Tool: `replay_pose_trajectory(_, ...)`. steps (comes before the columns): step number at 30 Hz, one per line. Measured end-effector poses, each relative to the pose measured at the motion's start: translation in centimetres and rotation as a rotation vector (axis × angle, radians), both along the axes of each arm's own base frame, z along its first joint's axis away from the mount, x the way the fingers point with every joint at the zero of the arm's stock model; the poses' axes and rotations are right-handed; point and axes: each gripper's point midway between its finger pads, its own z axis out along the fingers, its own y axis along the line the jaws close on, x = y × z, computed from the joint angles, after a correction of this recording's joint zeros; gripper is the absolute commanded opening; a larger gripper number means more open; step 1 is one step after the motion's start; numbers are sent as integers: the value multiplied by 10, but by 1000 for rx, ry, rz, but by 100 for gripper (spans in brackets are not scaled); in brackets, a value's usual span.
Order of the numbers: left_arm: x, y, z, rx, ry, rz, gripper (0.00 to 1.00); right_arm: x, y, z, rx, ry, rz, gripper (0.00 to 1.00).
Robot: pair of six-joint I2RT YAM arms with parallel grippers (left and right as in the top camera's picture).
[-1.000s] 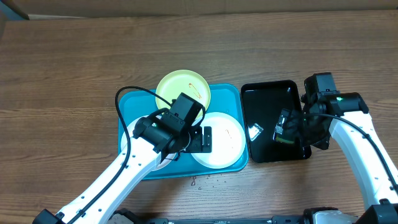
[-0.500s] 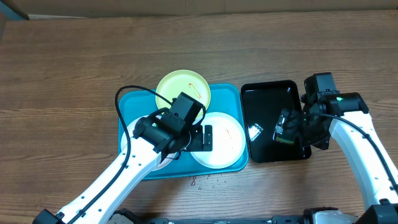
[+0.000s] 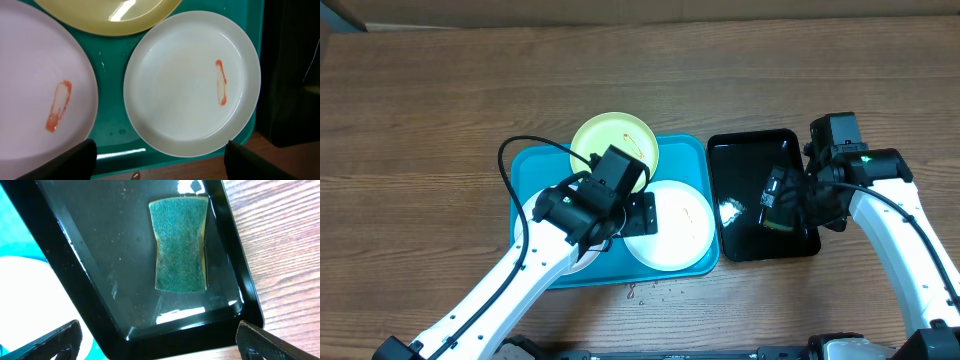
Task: Clean dirty plates on tray and stack at the side
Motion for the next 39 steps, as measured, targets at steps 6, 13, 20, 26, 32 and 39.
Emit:
replay_pose_trajectory(6, -8, 3, -15, 36, 47, 23, 72, 6, 1, 1, 2, -25, 0, 100)
replay_pose_trajectory(13, 4, 0, -57, 87, 92, 50, 53, 40, 4, 10, 19, -171, 0, 100)
replay_pose_trajectory(20, 11, -4, -87, 118, 129, 64, 43, 17, 33, 11, 199, -67, 7, 87)
replay_pose_trajectory(26, 10, 1, -98, 146, 154, 39, 54, 14, 34, 8, 176, -47, -37, 86)
replay_pose_trajectory(32, 20, 15, -94, 160, 151, 11, 61, 17, 42, 5, 54, -82, 0, 92)
replay_pose_trajectory(39, 18, 11, -89, 137, 174, -19, 66, 8, 37, -13, -106, -90, -34, 91)
